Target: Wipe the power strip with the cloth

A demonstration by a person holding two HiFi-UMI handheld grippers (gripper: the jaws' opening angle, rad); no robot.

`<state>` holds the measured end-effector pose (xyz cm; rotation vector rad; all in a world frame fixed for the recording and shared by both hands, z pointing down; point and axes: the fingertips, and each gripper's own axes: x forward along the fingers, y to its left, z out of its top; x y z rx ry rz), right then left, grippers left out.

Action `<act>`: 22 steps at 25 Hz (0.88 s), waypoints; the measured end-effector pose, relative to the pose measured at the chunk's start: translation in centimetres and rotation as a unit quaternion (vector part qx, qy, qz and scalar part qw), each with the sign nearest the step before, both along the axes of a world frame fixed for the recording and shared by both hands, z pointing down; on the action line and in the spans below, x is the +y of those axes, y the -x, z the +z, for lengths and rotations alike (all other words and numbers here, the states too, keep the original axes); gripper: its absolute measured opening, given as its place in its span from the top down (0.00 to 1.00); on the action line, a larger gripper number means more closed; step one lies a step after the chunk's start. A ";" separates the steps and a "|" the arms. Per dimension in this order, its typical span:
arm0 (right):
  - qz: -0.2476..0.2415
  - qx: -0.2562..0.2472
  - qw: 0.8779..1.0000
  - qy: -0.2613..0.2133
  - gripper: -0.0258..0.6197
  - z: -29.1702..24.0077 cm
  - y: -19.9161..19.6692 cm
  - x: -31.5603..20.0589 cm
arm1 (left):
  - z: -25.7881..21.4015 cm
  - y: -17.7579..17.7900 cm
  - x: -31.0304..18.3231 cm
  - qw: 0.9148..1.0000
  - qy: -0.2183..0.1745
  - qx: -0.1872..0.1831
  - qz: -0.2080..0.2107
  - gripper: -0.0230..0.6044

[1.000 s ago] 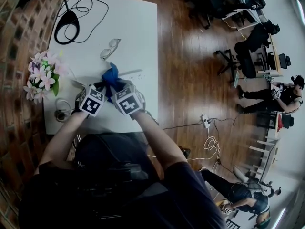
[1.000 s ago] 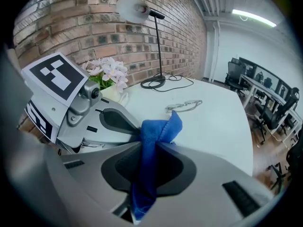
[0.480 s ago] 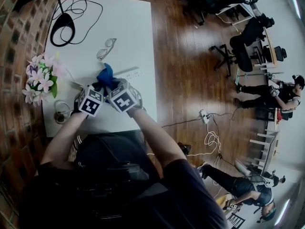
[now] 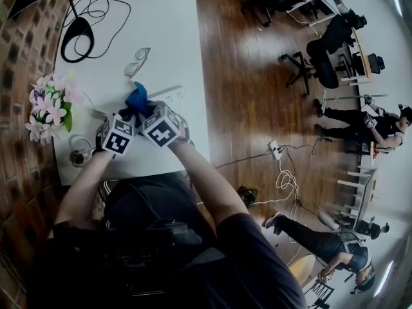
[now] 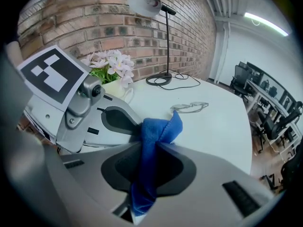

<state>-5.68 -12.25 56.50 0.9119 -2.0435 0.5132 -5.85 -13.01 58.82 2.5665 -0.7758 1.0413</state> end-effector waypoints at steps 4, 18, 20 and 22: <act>0.002 -0.008 1.000 0.006 0.86 -0.1 0.0 -0.2 | -0.1 -0.1 -0.1 1.000 -0.002 0.006 -0.002 0.96; 0.042 -0.030 0.999 -0.009 0.86 -0.1 -5.3 -1.4 | 0.4 0.2 -0.1 1.000 0.020 -0.012 -0.005 0.96; 0.049 -0.031 0.998 -0.012 0.86 -0.1 -6.1 -1.8 | 0.3 0.1 -0.2 1.000 0.024 -0.010 -0.006 0.96; 0.060 -0.032 0.998 -0.017 0.86 0.0 -7.2 -2.2 | 0.2 0.0 -0.2 1.000 0.030 -0.008 -0.004 0.96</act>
